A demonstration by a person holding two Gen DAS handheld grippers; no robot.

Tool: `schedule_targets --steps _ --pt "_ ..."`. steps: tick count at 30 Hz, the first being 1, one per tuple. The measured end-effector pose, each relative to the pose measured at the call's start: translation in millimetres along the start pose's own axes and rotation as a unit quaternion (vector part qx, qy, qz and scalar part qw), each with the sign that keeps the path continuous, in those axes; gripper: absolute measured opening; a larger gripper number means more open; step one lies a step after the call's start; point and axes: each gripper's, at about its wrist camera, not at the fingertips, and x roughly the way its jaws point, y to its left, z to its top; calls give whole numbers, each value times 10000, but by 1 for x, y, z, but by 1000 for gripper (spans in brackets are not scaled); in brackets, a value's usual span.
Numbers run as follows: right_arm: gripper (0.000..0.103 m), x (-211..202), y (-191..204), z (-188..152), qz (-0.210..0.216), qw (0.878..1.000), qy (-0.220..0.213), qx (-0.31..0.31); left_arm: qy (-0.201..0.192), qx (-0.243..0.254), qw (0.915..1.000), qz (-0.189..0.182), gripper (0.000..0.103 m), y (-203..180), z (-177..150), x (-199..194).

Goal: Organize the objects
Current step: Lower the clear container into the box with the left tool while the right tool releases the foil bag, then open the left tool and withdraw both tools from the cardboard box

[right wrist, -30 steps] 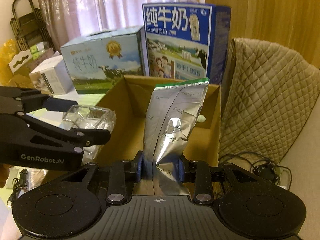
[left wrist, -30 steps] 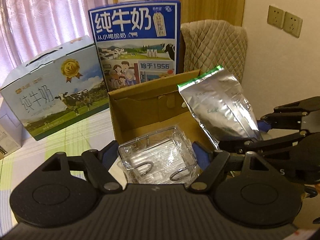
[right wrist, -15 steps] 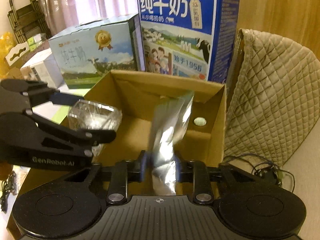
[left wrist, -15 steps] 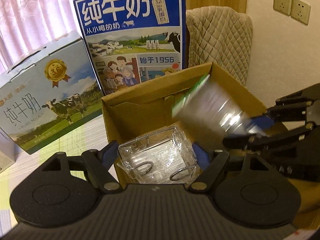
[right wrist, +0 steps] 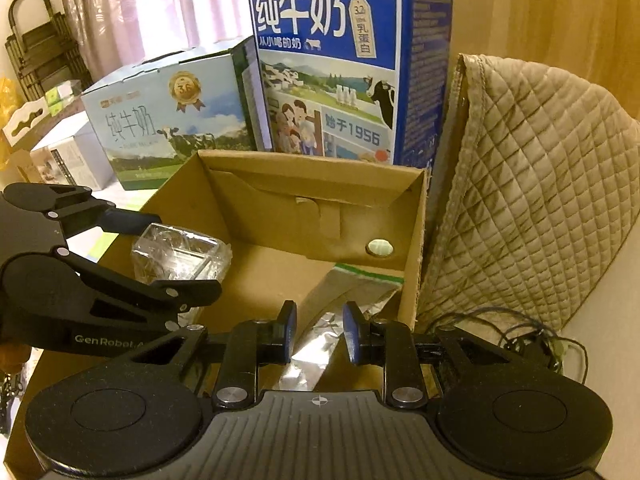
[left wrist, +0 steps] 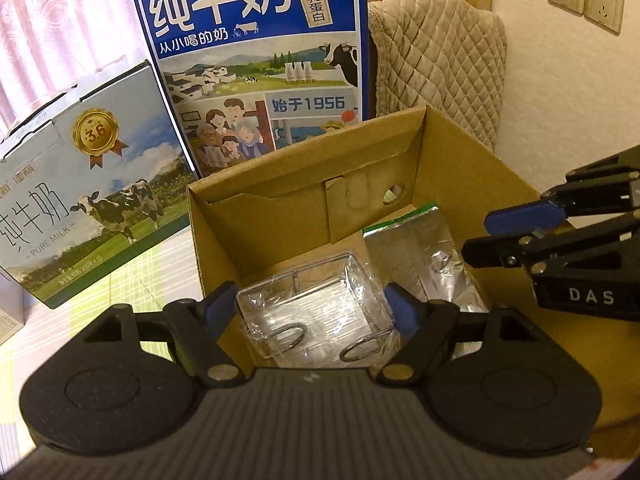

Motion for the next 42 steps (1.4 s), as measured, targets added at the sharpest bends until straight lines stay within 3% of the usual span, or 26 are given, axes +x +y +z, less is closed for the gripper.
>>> schedule_targets --steps 6,10,17,20,24,42 --pt "23 -2 -2 0 62 10000 -40 66 20 -22 10000 0 79 1 3 1" --pt "24 -6 -2 -2 159 9998 -83 9 -24 0 10000 -21 87 0 4 -2" --pt "40 -18 0 -6 256 9993 -263 8 -123 151 9998 7 90 -2 4 -13" --pt "43 -24 0 -8 299 9990 -320 18 -161 180 9997 65 96 -3 2 -20" --pt "47 -33 0 -11 353 9985 -404 81 -193 184 9996 56 96 -2 -1 -29" --pt "67 -112 19 -32 424 9888 -1248 707 -672 -533 9962 127 99 11 -21 -122"
